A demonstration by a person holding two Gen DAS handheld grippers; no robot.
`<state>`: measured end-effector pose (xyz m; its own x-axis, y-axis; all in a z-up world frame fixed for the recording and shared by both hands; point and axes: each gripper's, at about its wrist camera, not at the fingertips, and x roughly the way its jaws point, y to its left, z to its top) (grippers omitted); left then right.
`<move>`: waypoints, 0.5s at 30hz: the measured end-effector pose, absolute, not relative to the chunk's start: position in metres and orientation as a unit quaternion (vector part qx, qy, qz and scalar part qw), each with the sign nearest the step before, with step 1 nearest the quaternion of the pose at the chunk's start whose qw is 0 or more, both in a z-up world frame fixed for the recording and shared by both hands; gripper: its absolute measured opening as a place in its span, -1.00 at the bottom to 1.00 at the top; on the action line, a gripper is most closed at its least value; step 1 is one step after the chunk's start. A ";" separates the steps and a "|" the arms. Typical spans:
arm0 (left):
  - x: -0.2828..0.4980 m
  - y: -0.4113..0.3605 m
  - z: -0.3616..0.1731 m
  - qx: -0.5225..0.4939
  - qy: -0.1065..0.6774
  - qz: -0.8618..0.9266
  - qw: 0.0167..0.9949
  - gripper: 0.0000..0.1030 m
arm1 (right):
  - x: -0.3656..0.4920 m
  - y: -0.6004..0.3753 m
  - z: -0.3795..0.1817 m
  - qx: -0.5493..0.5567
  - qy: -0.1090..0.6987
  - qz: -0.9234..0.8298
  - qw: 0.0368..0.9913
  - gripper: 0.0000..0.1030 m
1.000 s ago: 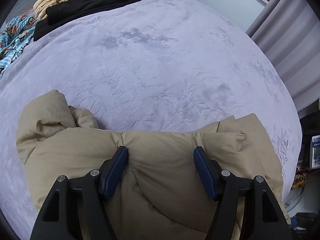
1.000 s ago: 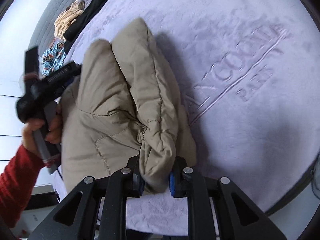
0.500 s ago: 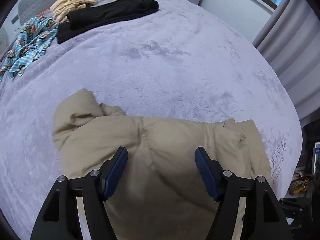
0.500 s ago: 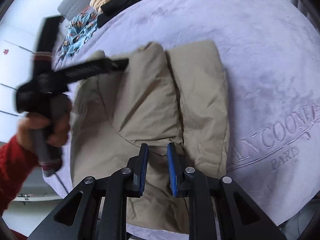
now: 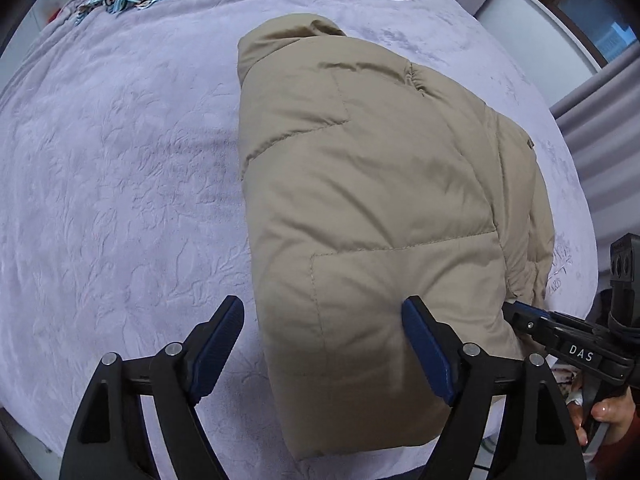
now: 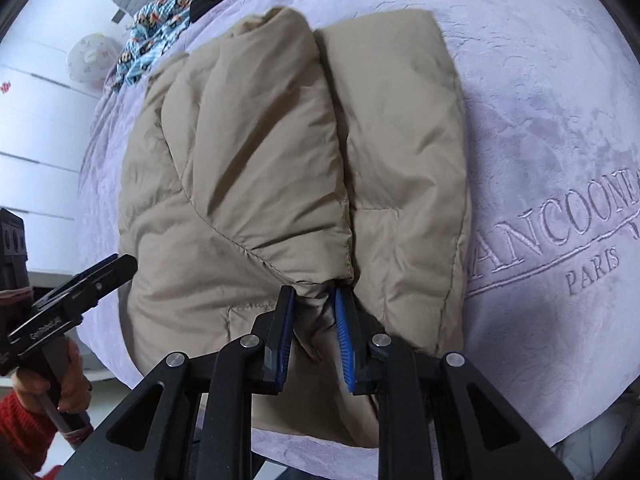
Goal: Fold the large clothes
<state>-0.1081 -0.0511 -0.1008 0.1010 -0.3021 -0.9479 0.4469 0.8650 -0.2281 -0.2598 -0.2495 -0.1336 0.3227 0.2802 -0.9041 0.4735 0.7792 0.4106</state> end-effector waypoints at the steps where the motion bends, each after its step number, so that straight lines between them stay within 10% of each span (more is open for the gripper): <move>1: -0.108 -0.049 -0.100 0.054 0.622 -0.253 0.739 0.60 | -0.260 -0.248 -0.131 0.322 0.580 -0.069 0.745 -0.56; 15: -0.104 -0.015 -0.074 0.096 0.605 -0.259 0.747 0.60 | -0.278 -0.227 -0.065 0.331 0.528 -0.168 0.764 -0.01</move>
